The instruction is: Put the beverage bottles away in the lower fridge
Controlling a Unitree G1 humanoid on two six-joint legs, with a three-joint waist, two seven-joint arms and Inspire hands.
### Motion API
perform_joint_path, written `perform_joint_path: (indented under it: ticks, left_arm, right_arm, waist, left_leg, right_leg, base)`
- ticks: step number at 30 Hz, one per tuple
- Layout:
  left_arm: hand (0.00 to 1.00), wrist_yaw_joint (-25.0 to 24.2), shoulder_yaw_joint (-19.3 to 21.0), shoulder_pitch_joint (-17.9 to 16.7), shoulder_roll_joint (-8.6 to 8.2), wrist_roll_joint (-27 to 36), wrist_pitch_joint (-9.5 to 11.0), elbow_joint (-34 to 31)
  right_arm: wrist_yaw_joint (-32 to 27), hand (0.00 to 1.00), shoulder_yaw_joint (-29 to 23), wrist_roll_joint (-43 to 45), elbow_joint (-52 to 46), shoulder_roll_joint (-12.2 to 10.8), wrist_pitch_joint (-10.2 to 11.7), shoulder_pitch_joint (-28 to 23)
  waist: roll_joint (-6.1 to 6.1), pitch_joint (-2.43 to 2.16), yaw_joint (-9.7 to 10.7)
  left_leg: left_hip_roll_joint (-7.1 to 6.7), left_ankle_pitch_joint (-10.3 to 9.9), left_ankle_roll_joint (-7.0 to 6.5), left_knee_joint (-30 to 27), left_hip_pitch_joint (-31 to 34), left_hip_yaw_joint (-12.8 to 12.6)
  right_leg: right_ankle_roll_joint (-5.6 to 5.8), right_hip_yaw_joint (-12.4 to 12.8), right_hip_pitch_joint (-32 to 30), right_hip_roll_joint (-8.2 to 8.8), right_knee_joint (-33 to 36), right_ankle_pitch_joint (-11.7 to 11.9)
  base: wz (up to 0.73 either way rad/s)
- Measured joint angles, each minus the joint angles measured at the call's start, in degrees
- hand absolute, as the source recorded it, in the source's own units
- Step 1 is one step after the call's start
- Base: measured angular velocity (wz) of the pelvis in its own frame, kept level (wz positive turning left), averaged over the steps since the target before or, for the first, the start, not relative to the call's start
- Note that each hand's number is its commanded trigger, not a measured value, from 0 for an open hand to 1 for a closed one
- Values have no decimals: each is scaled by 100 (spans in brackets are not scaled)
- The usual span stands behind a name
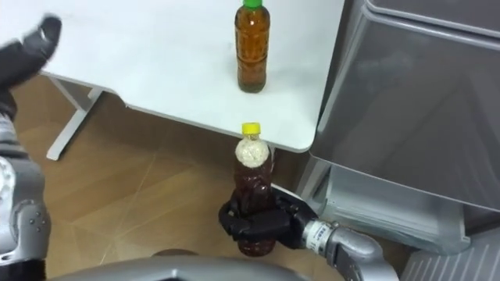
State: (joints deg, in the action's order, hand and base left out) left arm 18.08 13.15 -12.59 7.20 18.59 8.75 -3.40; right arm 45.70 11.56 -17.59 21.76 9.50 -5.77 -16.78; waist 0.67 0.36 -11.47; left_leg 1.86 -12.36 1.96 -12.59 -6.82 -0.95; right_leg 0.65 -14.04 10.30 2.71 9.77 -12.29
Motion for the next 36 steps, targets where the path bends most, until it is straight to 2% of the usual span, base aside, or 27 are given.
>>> perform_joint_path:
  ticks: [3,5,7,10,13,16,17,19,23,28,31,36]
  left_arm:
    - [0,167,-49,-133,1,11,-156,628]
    - [0,245,-111,-137,13,209,-164,1040]
    - [0,337,-342,-169,34,559,-205,1684]
    - [0,388,-733,-282,25,905,-329,2142]
    - [0,367,-889,-286,28,945,-408,2708]
    - [0,270,-895,-290,44,932,-476,3241]
    - [0,255,-896,-290,44,929,-499,3342]
    - [0,212,-921,-297,41,926,-669,3633]
    - [0,37,-1012,-335,62,851,-750,4074]
    - [0,-362,-1011,-338,62,652,-986,4865]
    - [0,-546,-1034,-338,59,559,-1111,4974]
    - [0,-889,-1143,-311,54,211,-1143,5143]
  right_arm:
    - [-105,100,18,-9,9,-2,-114,-3]
    - [-162,100,27,-14,15,-3,-177,1]
    - [-257,100,57,-37,16,2,-188,9]
    - [-340,100,90,-50,54,-4,-210,19]
    - [-379,100,136,-60,54,-2,-310,55]
    - [-388,100,147,-63,53,28,-316,85]
    - [-388,100,157,-64,53,39,-319,101]
    - [-387,100,193,-66,53,64,-416,173]
    - [-387,100,251,-90,54,73,-448,226]
    - [-387,100,350,-293,54,101,-494,223]
    - [-389,100,346,-295,54,112,-510,236]
    - [-428,100,345,-307,289,101,-571,391]
  waist:
    - [53,16,0]
    - [82,17,-6]
    - [89,18,-6]
    - [102,21,-24]
    - [101,22,-16]
    - [98,24,-8]
    - [98,24,-2]
    - [94,26,14]
    - [86,28,8]
    - [87,27,23]
    - [87,26,68]
    - [55,23,184]
  left_leg:
    - [7,0,0,14,12,-40]
    - [7,-1,0,10,18,-44]
    - [-2,-1,-1,20,20,-42]
    - [0,-1,-1,40,21,-30]
    - [1,0,-1,60,21,-31]
    - [-1,-1,-1,77,17,-46]
    - [-1,-1,-1,81,17,-47]
    - [0,-1,-1,90,22,-47]
    - [-1,-1,-1,110,23,-59]
    - [-3,-1,-1,120,72,-67]
    - [-4,-1,-1,98,147,-66]
    - [-9,-1,-1,106,134,-81]
  right_leg:
    - [0,43,-39,-6,-2,1]
    - [6,33,-35,-2,-5,5]
    - [14,4,-27,10,-8,11]
    - [14,-10,-33,7,-9,11]
    - [14,-24,-31,7,-13,10]
    - [14,-4,-32,8,-15,10]
    - [14,-3,-34,8,-16,10]
    - [14,-1,-35,7,-18,10]
    - [15,-6,-32,7,-31,10]
    - [23,-38,-32,5,-95,18]
    - [24,-85,-46,10,-105,18]
    - [26,-35,-36,8,-108,18]
  base:
    - [-6]
    - [0]
    - [2]
    - [2]
    - [0]
    - [-2]
    - [0]
    - [0]
    - [0]
    - [2]
    - [8]
    - [0]
